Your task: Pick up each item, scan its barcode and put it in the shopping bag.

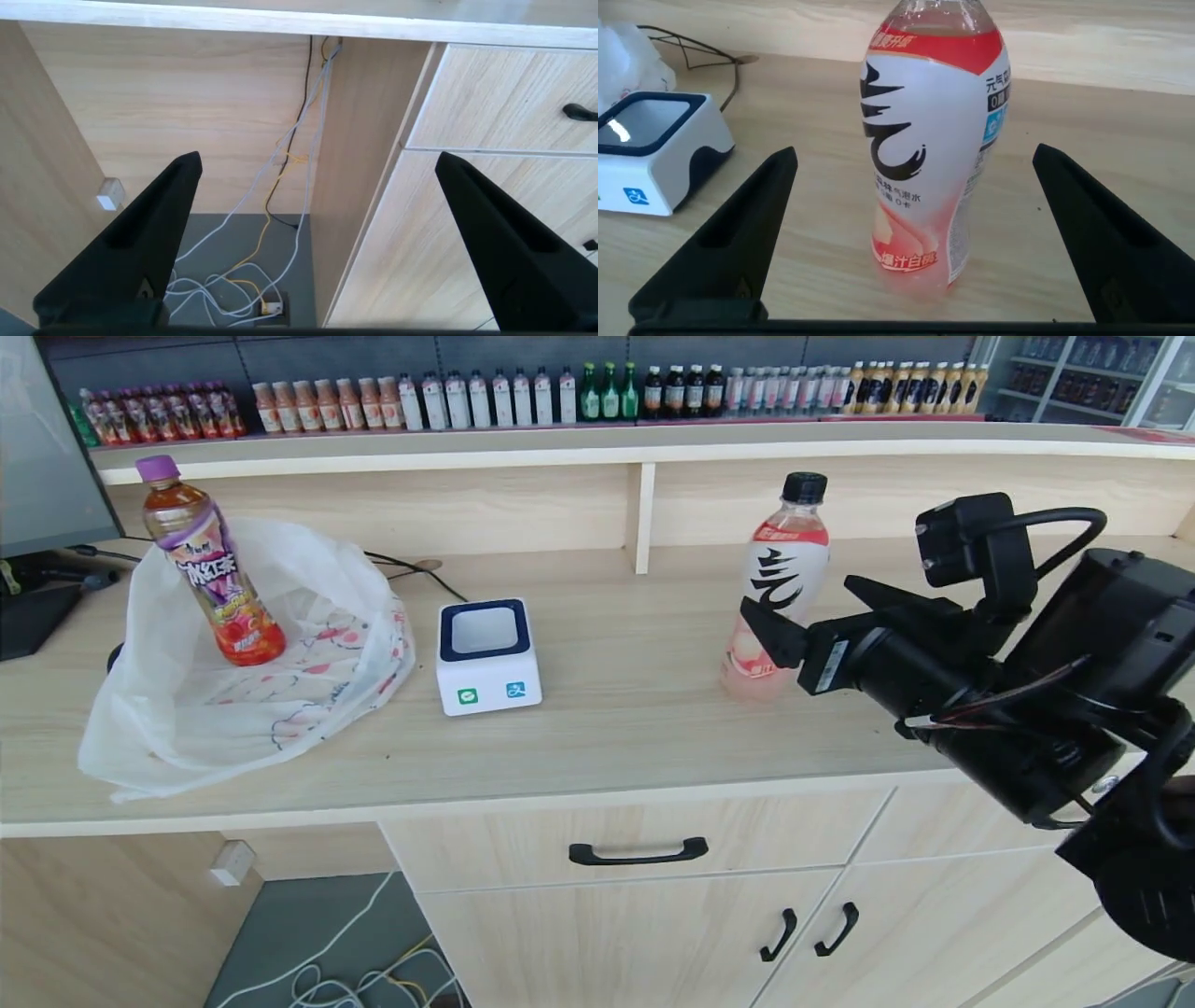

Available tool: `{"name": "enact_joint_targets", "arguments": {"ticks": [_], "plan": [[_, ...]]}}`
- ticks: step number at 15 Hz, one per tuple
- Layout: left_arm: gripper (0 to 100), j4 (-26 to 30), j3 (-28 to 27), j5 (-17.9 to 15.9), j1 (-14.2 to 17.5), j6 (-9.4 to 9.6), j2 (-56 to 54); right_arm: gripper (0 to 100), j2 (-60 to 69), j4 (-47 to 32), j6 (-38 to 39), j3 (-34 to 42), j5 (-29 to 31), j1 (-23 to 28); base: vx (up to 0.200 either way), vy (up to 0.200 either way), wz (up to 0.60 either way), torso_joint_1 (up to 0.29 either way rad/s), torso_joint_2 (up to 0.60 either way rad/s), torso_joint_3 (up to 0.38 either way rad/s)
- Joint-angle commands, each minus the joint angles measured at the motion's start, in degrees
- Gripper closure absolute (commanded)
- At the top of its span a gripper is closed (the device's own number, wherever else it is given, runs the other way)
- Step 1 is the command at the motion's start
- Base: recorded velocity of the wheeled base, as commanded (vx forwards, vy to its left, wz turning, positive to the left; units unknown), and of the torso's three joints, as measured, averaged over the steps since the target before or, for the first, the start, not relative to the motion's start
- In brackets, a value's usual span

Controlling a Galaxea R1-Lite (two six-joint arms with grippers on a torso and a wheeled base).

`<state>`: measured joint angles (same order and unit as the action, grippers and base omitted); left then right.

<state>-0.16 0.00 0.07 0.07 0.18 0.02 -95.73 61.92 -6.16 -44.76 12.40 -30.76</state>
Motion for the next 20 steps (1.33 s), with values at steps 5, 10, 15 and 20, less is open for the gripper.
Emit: {"name": "enact_joint_targets", "arguments": {"ticks": [5, 10, 15, 20], "plan": [[0, -0.02, 0.00, 0.01, 0.01, -0.01, -0.02, 0, -6.40, -0.30, 0.00, -5.86, 0.43, 1.05, 0.000, 0.000, 0.00, 0.000, 0.00, 0.000], [0, -0.02, 0.00, 0.01, 0.01, -0.01, -0.02, 0, -9.65, -0.30, 1.06, -7.97, 0.43, 2.37, 0.000, 0.000, 0.00, 0.000, 0.00, 0.000], [0, -0.02, 0.00, 0.01, 0.01, -0.01, -0.02, 0, -10.44, -0.22, 1.23, -8.50, 0.43, 2.72, 0.000, 0.000, 0.00, 0.000, 0.00, 0.000], [0, -0.02, 0.00, 0.01, 0.01, -0.01, -0.02, 0, -12.55, -0.22, 1.23, -11.57, 0.43, 3.07, 0.000, 0.000, 0.00, 0.000, 0.00, 0.000]]}}
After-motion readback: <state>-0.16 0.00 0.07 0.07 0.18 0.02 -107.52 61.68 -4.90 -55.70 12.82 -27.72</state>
